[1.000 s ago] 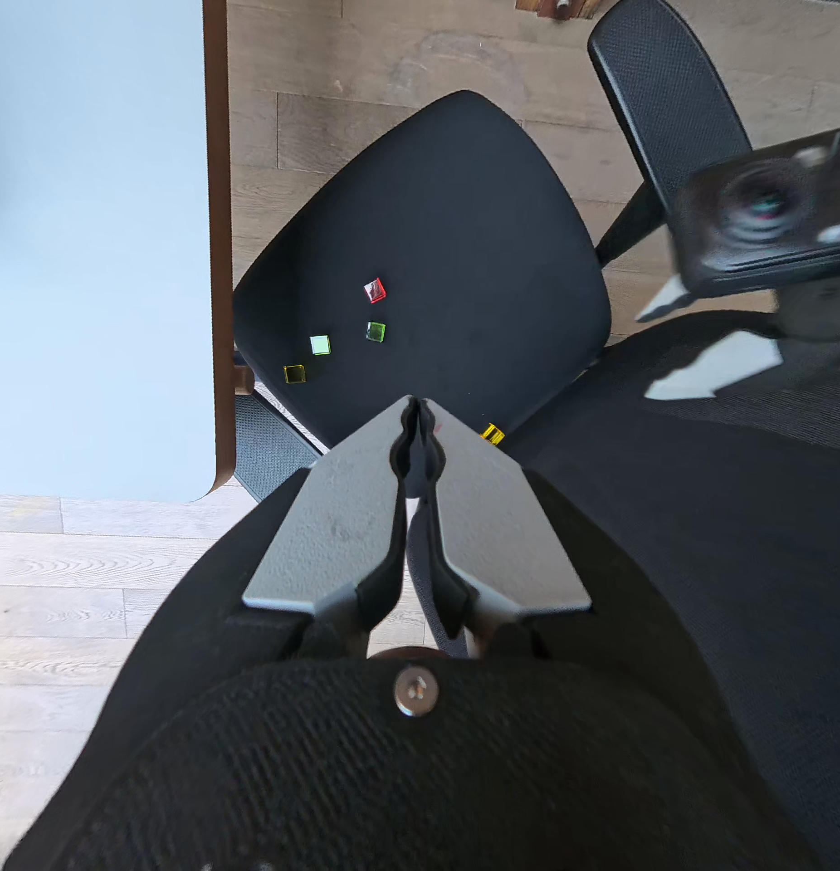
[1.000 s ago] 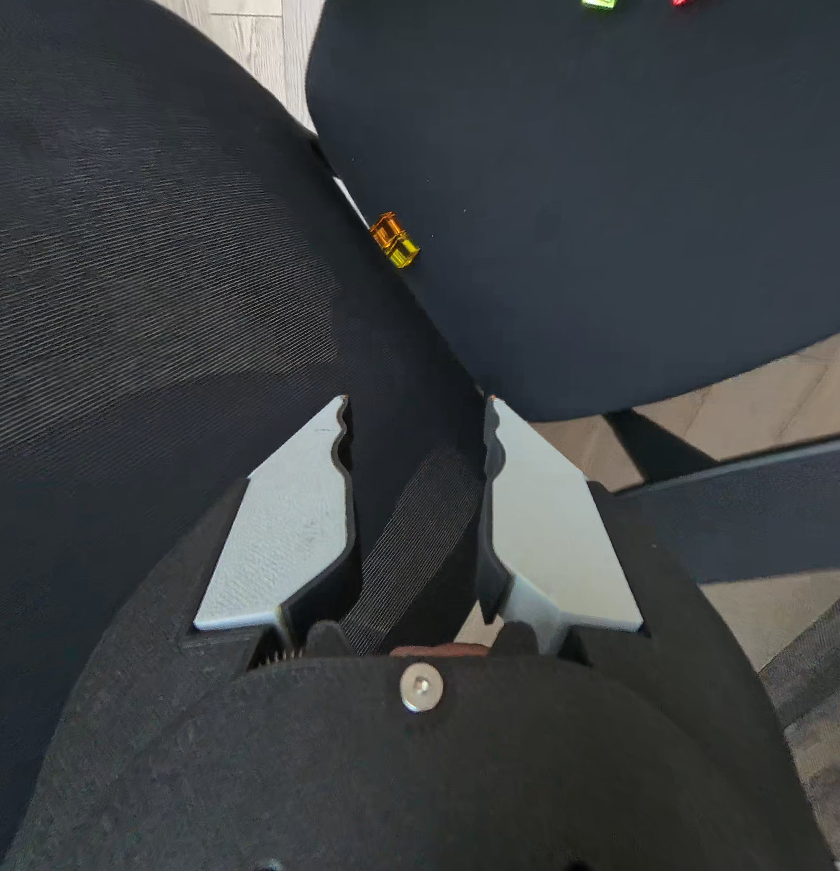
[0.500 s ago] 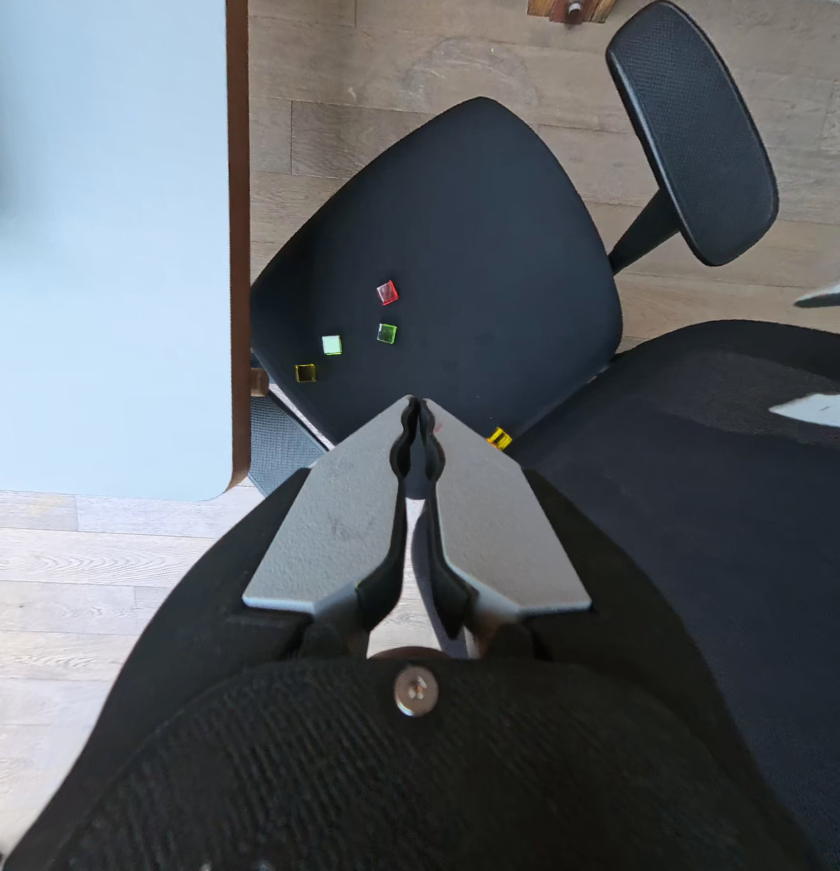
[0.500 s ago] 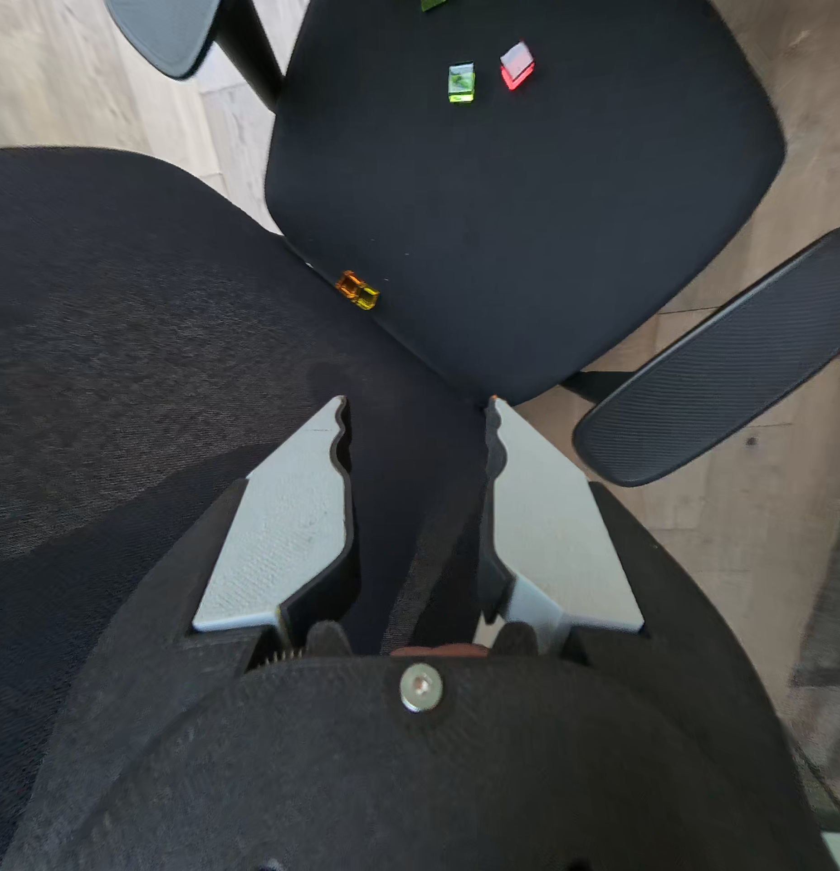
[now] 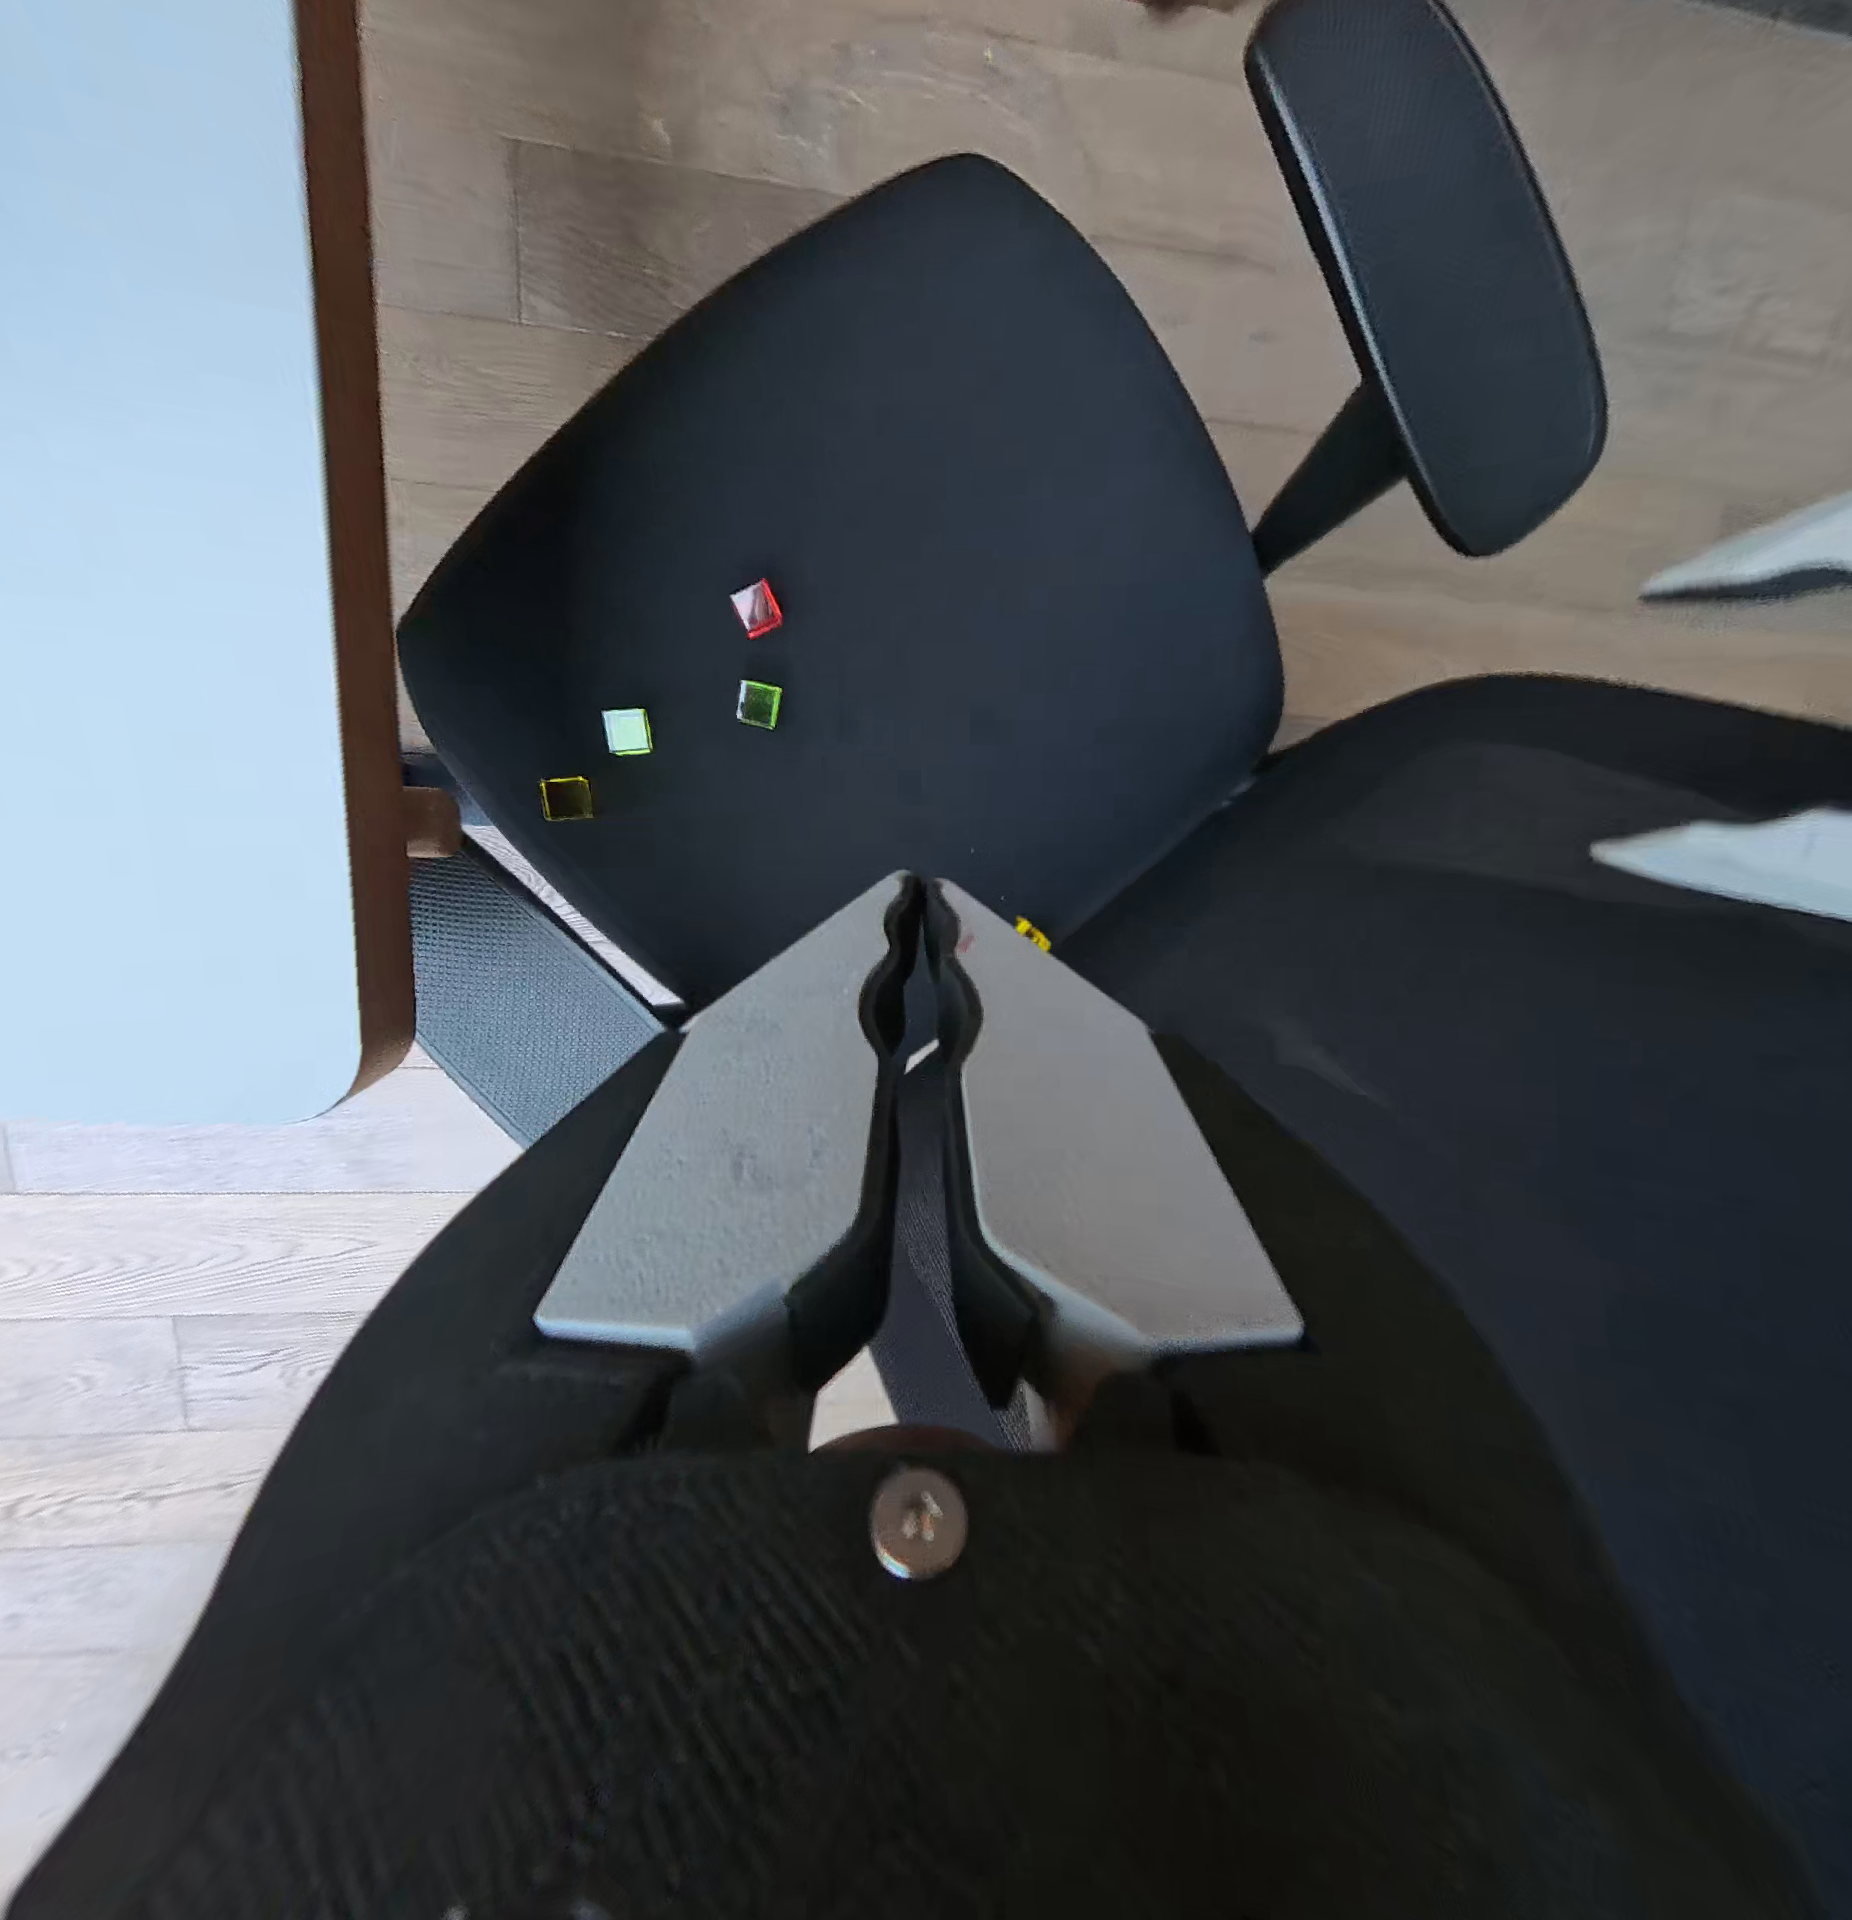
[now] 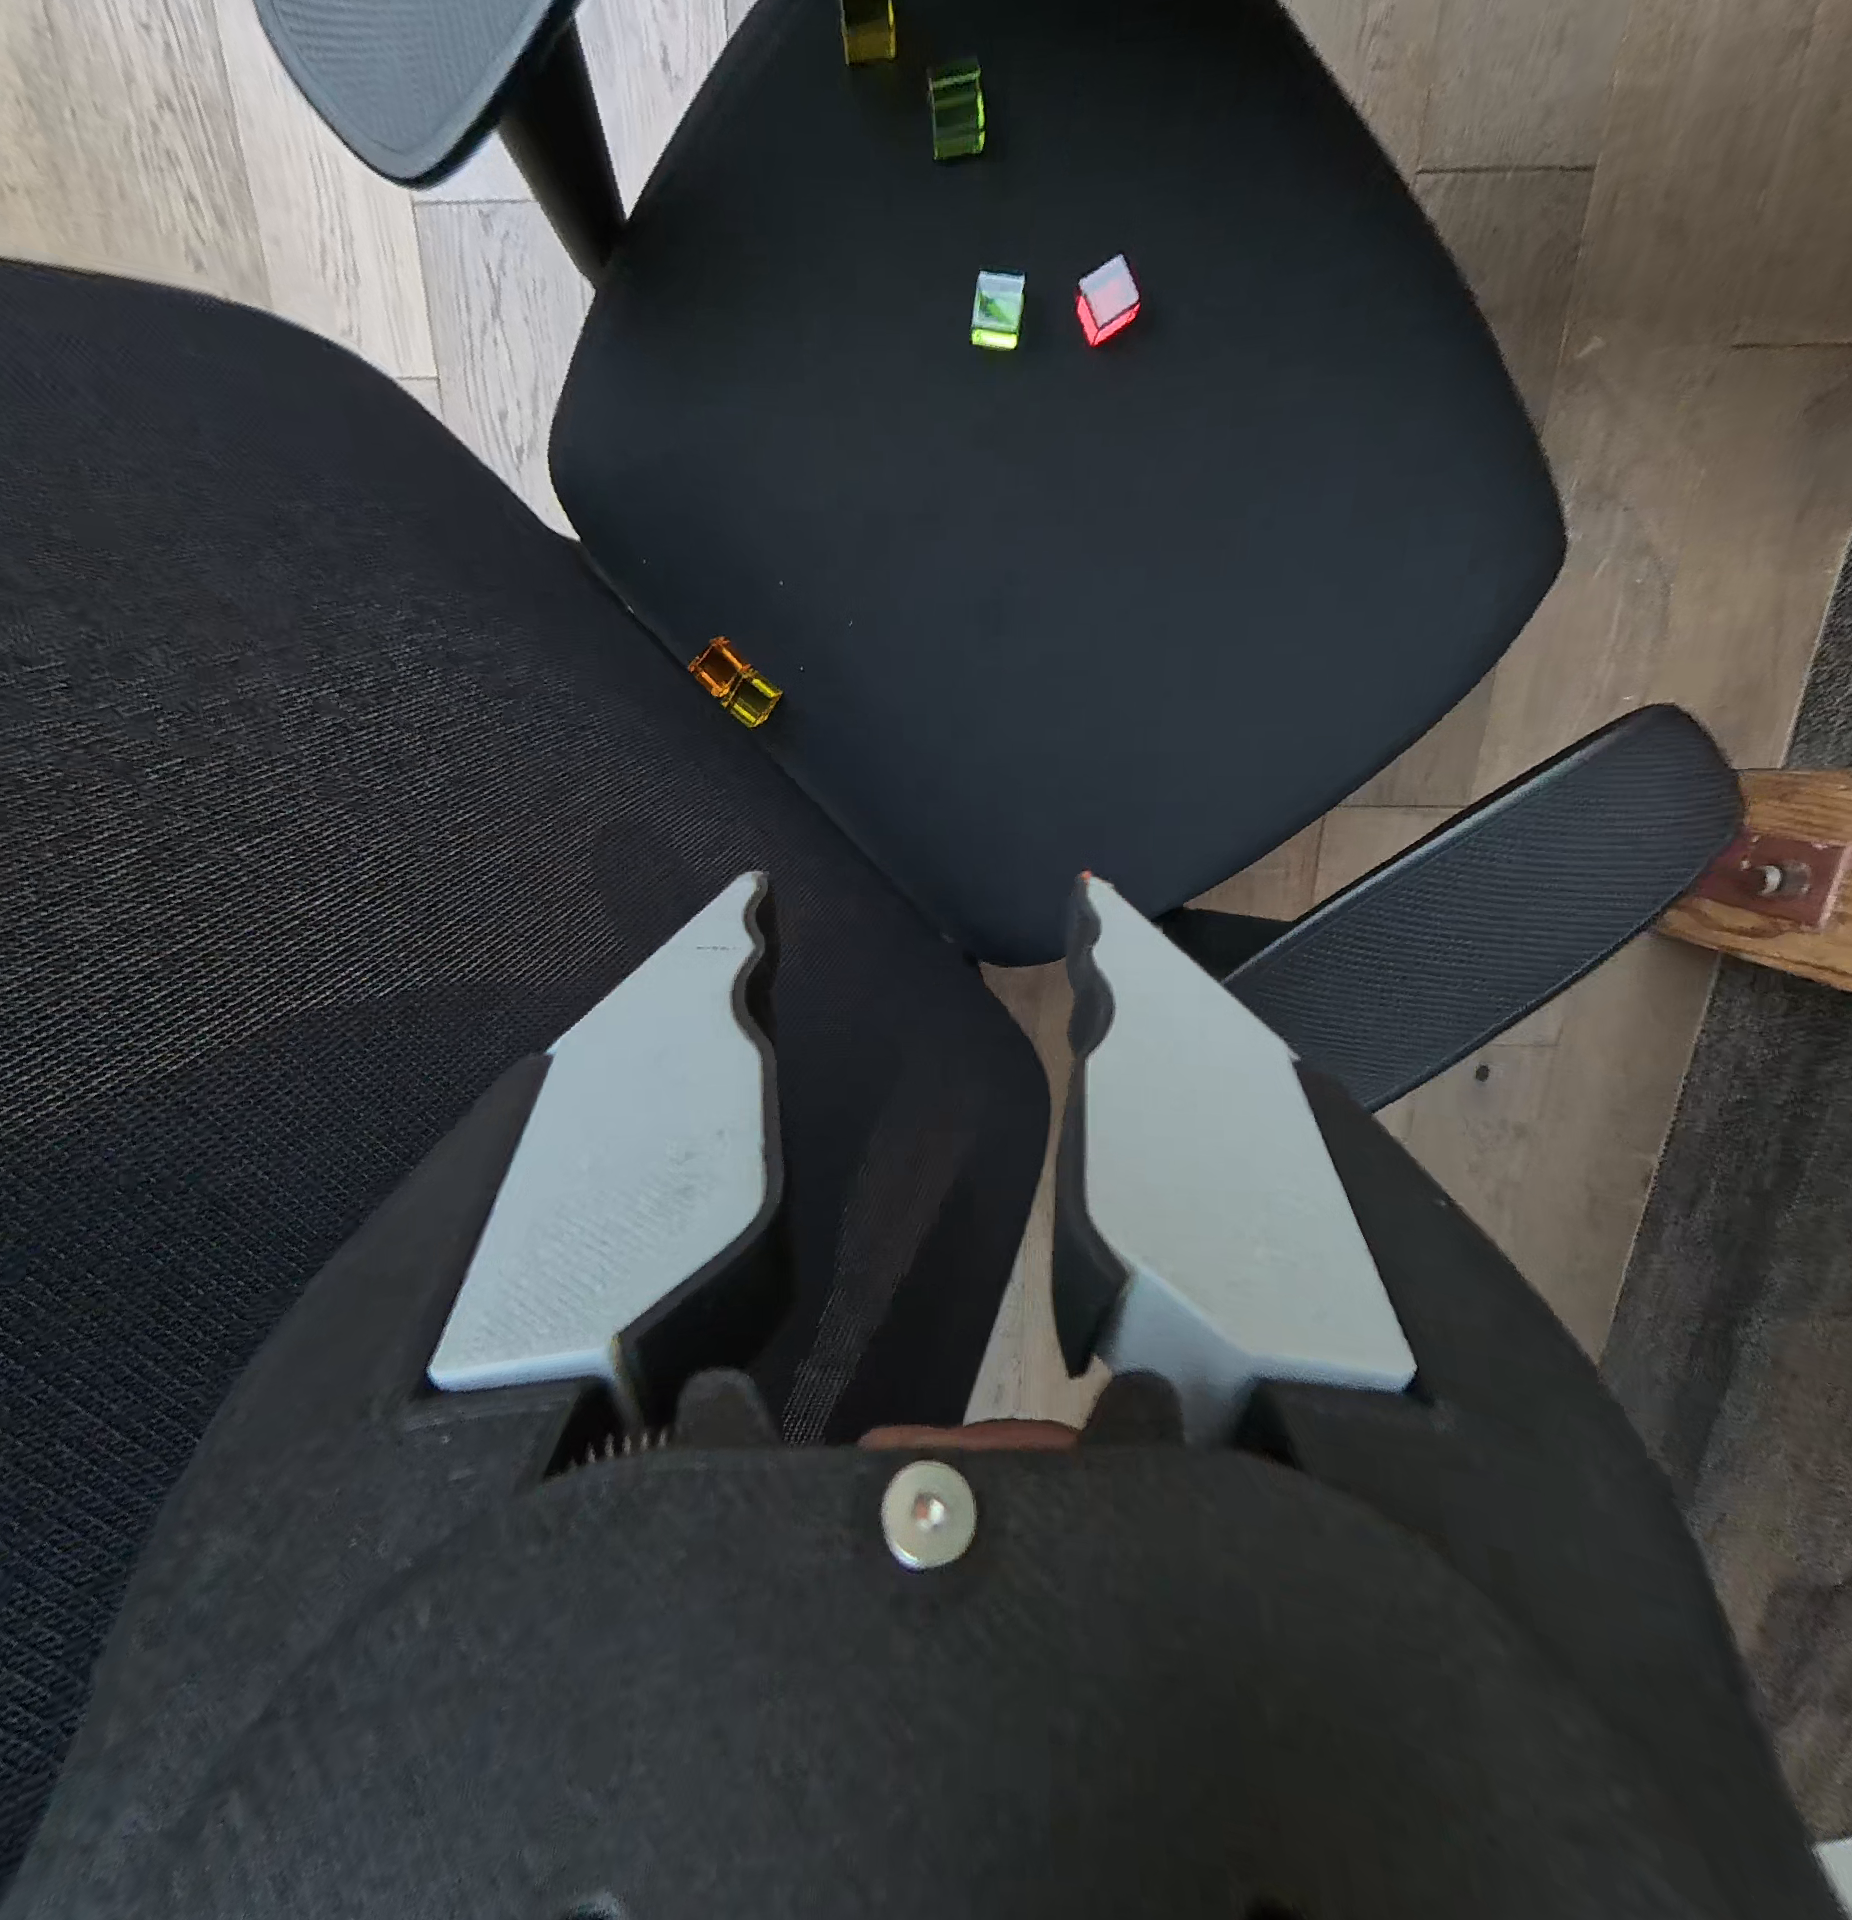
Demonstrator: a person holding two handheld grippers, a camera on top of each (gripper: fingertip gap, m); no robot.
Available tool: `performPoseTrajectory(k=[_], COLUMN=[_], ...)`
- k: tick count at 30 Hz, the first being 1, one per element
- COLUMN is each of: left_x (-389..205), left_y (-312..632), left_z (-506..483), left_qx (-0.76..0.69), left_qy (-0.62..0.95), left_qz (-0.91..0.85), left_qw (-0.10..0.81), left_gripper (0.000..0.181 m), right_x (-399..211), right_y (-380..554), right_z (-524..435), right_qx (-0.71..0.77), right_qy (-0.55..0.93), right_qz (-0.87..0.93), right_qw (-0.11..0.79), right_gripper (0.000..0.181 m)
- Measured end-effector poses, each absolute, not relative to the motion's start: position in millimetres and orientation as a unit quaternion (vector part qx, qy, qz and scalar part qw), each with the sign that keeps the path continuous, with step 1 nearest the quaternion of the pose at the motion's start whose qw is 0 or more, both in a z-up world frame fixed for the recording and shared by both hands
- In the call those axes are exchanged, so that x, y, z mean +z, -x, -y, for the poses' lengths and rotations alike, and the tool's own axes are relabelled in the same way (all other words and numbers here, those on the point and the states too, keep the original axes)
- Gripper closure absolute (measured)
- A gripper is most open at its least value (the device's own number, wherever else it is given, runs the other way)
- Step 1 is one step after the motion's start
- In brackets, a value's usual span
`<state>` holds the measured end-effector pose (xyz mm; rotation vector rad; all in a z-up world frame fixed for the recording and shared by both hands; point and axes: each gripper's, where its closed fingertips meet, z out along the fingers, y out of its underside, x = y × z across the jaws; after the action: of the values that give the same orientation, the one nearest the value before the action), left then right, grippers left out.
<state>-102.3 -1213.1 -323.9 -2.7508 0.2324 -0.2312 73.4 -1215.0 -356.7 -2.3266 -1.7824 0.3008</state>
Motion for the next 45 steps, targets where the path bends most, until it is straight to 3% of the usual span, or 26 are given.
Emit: performPoseTrajectory(k=[4,8,13,15,24,37,45], left_x=[-323.7,-324.1,-327.4,-325.3,-326.9,-341.5,-342.1], left_y=[95.1,99.0,110.7,113.6,131.4,142.9,137.0], left_z=[1221.9,1226.1,1228.7,1228.6,1231.3,1234.0,1232.6], left_qx=[-0.067,-0.069,-0.055,-0.064,-0.073,-0.008,-0.016], left_qy=[0.975,0.974,0.977,0.977,0.978,0.983,0.983], left_qz=[-0.116,-0.104,-0.103,-0.092,-0.064,-0.088,-0.088], left_qw=[0.177,0.188,0.177,0.182,0.187,0.161,0.162], left_gripper=[0.181,0.181,0.169,0.169,0.170,0.181,0.181], right_x=[-339.0,-321.4,-312.4,-311.7,-317.5,-323.3,-321.9], right_y=[-64.0,-54.4,-48.8,-46.7,-46.0,-45.3,-44.4], right_z=[1202.7,1208.3,1208.6,1207.4,1216.2,1234.4,1233.9], right_qx=[0.114,0.176,0.182,0.175,0.157,0.181,0.168], right_qy=[0.781,0.763,0.742,0.740,0.731,0.726,0.715], right_qz=[0.595,0.598,0.613,0.614,0.636,0.646,0.658], right_qw=[0.150,0.172,0.200,0.210,0.193,0.152,0.165], right_gripper=[0.137,0.181,0.181,0.165,0.136,0.145,0.133])
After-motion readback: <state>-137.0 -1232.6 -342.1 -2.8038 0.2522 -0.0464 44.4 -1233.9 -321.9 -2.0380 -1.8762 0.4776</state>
